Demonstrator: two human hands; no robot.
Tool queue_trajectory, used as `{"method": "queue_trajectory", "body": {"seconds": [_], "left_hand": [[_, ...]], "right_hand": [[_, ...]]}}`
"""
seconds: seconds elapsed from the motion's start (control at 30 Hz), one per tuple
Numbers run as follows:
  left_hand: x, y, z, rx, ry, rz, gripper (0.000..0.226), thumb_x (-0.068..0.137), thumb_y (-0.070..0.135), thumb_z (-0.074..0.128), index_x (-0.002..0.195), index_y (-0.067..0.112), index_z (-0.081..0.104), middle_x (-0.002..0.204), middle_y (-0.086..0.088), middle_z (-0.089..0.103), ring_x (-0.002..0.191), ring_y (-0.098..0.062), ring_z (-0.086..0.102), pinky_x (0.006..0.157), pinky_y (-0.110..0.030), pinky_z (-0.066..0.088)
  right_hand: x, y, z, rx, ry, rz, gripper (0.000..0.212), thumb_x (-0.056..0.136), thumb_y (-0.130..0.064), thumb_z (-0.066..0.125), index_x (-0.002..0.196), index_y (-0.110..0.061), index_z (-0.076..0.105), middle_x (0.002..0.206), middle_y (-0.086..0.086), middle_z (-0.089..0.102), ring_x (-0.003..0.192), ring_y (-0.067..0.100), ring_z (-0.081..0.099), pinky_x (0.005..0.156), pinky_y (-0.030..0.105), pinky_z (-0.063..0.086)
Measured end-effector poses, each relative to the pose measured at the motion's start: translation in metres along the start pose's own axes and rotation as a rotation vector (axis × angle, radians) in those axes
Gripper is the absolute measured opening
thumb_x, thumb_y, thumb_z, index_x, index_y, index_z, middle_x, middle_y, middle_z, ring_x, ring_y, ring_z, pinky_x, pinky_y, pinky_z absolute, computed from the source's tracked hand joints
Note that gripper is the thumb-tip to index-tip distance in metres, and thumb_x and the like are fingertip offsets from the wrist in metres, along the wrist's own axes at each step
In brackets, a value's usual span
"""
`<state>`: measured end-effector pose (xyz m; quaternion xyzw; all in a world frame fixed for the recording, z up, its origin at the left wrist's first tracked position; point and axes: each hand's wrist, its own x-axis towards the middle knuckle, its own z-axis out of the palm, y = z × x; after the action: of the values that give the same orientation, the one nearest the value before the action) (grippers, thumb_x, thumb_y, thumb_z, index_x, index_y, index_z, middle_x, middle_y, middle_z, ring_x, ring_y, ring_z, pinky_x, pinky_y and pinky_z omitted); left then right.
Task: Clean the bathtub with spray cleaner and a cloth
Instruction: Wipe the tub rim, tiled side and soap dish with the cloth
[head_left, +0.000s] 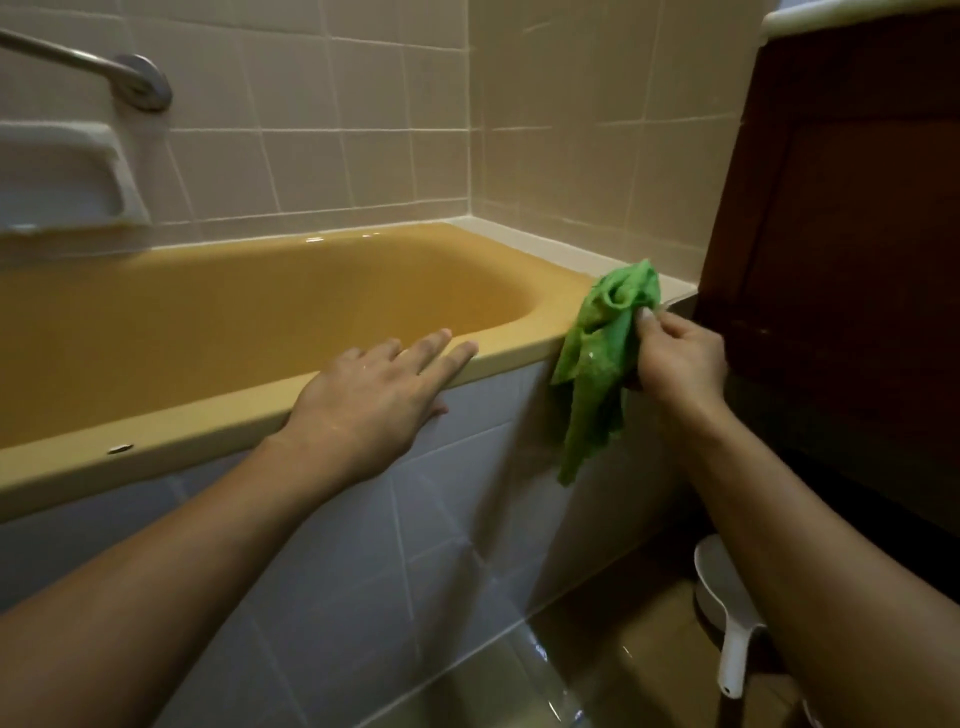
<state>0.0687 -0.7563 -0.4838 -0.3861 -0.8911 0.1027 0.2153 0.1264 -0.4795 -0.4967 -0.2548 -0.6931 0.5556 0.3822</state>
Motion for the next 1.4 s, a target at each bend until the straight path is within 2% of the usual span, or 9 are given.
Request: {"method": "queue_trajectory", "body": {"seconds": [0.1, 0.2, 0.33, 0.5, 0.7, 0.9, 1.07, 1.27, 1.4], "left_hand": [[-0.002, -0.003, 0.001, 0.001, -0.01, 0.022, 0.068, 0.109, 0.047, 0.03, 0.159, 0.039, -0.015, 0.173, 0.007, 0.001, 0.143, -0.025, 0.037, 0.106, -0.042, 0.044], [-0.007, -0.01, 0.002, -0.019, -0.029, 0.021, 0.07, 0.109, 0.048, 0.033, 0.158, 0.041, -0.017, 0.173, 0.009, -0.001, 0.142, -0.024, 0.037, 0.106, -0.041, 0.044], [-0.012, -0.014, 0.001, -0.031, -0.044, -0.006, 0.071, 0.108, 0.05, 0.034, 0.157, 0.044, -0.017, 0.172, 0.011, -0.001, 0.142, -0.024, 0.038, 0.106, -0.042, 0.042], [-0.012, -0.017, 0.002, -0.053, -0.033, -0.011, 0.068, 0.107, 0.053, 0.031, 0.157, 0.049, -0.015, 0.172, 0.014, 0.001, 0.143, -0.023, 0.039, 0.107, -0.042, 0.041], [-0.013, -0.02, 0.001, -0.097, -0.03, 0.004, 0.065, 0.108, 0.051, 0.027, 0.156, 0.052, -0.016, 0.171, 0.018, -0.001, 0.143, -0.019, 0.038, 0.108, -0.04, 0.039], [-0.012, -0.02, 0.001, -0.092, -0.029, 0.027, 0.063, 0.108, 0.052, 0.023, 0.156, 0.053, -0.018, 0.171, 0.02, -0.003, 0.144, -0.017, 0.036, 0.11, -0.04, 0.039], [-0.022, -0.025, 0.001, -0.058, -0.028, 0.022, 0.064, 0.109, 0.048, 0.024, 0.156, 0.049, -0.019, 0.171, 0.017, -0.004, 0.145, -0.019, 0.034, 0.11, -0.04, 0.04], [-0.031, -0.021, 0.0, 0.012, 0.011, -0.007, 0.061, 0.11, 0.045, 0.023, 0.158, 0.044, -0.014, 0.172, 0.012, 0.002, 0.147, -0.023, 0.032, 0.114, -0.04, 0.037], [-0.056, -0.035, 0.007, 0.047, 0.135, -0.023, 0.055, 0.11, 0.042, 0.027, 0.162, 0.036, 0.008, 0.168, 0.004, 0.029, 0.138, -0.029, 0.047, 0.101, -0.045, 0.049]], "right_hand": [[0.023, -0.026, -0.021, 0.039, 0.076, -0.073, 0.021, 0.086, -0.059, 0.061, 0.092, -0.048, 0.077, 0.093, -0.009, 0.077, 0.089, 0.014, 0.074, 0.083, 0.046, 0.062], [0.021, -0.039, -0.019, -0.153, -0.043, -0.239, 0.026, 0.103, -0.041, 0.056, 0.119, -0.031, 0.073, 0.105, -0.007, 0.073, 0.096, 0.012, 0.07, 0.087, 0.038, 0.061], [0.002, -0.004, 0.012, -0.772, -0.312, -0.594, 0.037, 0.103, -0.048, 0.051, 0.136, -0.037, 0.063, 0.143, 0.002, 0.053, 0.131, 0.03, 0.043, 0.112, 0.045, 0.034], [0.021, 0.01, 0.005, -1.138, -0.176, -0.781, 0.043, 0.102, -0.063, 0.033, 0.14, -0.053, 0.05, 0.153, -0.009, 0.043, 0.149, 0.029, 0.015, 0.116, 0.059, 0.012], [0.078, 0.036, -0.009, -1.0, -0.309, -0.738, 0.063, 0.103, -0.061, 0.016, 0.156, -0.034, 0.036, 0.169, -0.007, 0.018, 0.157, 0.018, -0.005, 0.126, 0.049, -0.001], [0.064, 0.048, 0.012, -0.873, -0.402, -1.05, 0.062, 0.104, -0.056, 0.026, 0.15, -0.02, 0.045, 0.155, 0.005, 0.043, 0.146, 0.028, 0.032, 0.117, 0.045, 0.024], [0.095, 0.059, -0.001, -0.772, -0.302, -0.816, 0.06, 0.102, -0.055, 0.026, 0.15, -0.022, 0.042, 0.153, 0.006, 0.039, 0.143, 0.028, 0.029, 0.12, 0.045, 0.02], [0.062, 0.062, 0.023, -0.691, -0.25, -0.969, 0.053, 0.103, -0.05, 0.031, 0.151, -0.031, 0.04, 0.148, 0.008, 0.038, 0.14, 0.035, 0.029, 0.119, 0.055, 0.019], [0.01, 0.051, 0.056, -0.658, -0.217, -1.038, 0.046, 0.103, -0.045, 0.036, 0.143, -0.03, 0.051, 0.142, 0.009, 0.046, 0.135, 0.037, 0.037, 0.115, 0.06, 0.024]]}}
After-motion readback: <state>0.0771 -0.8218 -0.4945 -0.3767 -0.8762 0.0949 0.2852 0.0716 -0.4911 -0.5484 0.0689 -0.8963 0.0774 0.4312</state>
